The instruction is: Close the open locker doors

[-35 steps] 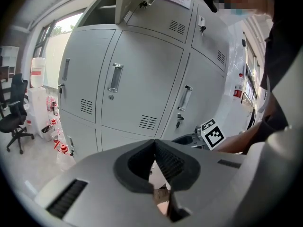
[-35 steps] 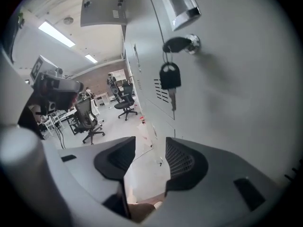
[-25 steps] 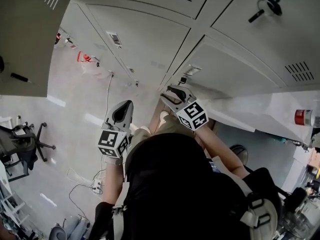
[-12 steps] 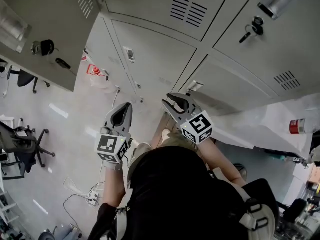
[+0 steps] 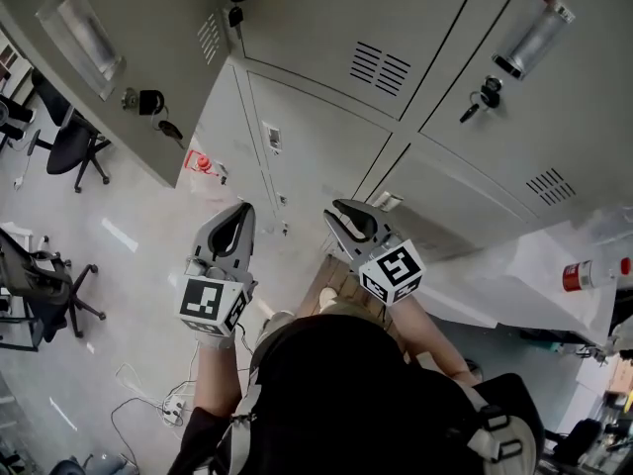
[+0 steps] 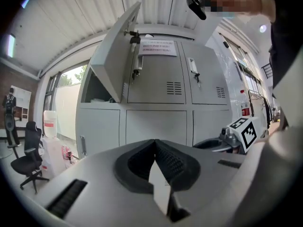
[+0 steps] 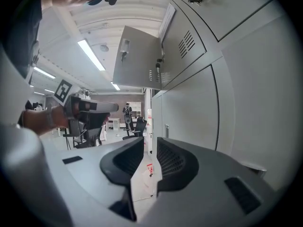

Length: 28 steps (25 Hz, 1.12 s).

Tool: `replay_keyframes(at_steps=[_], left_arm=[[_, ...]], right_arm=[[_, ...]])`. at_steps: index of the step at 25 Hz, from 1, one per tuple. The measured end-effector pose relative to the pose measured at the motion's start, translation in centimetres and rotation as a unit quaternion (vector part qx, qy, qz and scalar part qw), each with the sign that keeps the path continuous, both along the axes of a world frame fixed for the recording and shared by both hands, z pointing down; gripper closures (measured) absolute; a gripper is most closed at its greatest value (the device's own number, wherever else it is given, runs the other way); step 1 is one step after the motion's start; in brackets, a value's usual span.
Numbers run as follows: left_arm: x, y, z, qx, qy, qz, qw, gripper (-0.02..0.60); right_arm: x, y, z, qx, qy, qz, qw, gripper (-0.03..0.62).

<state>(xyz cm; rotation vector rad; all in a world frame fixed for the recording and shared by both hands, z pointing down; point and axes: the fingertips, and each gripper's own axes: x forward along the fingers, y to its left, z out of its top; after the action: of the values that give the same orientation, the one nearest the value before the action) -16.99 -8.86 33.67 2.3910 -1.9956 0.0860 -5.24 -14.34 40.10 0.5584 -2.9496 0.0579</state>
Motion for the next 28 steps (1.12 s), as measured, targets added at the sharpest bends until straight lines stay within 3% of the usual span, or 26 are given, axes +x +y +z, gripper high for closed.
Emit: replay_keyframes(at_steps=[13,20,28], left_arm=[[-1.8,0.0,-8.0,0.063,-0.039,-0.044,0.9962,0.574],[-3.5,0.3,-10.1,0.096,-0.043,-0.076,0.9915,0.574],[-5.0,0.5,-11.1,0.119,-0.036,-0.082,0.9889,0.574]], right_arm=[[0.1,-0.8,-1.3,-0.003,-0.019,0.022,1.0,0.503],[0.1,-0.6,-0.3,-0.014,-0.013,0.027,0.999,0.508],[0.0,0.1,0.4,-0.017,-0.001,0.038,0.999,0.508]])
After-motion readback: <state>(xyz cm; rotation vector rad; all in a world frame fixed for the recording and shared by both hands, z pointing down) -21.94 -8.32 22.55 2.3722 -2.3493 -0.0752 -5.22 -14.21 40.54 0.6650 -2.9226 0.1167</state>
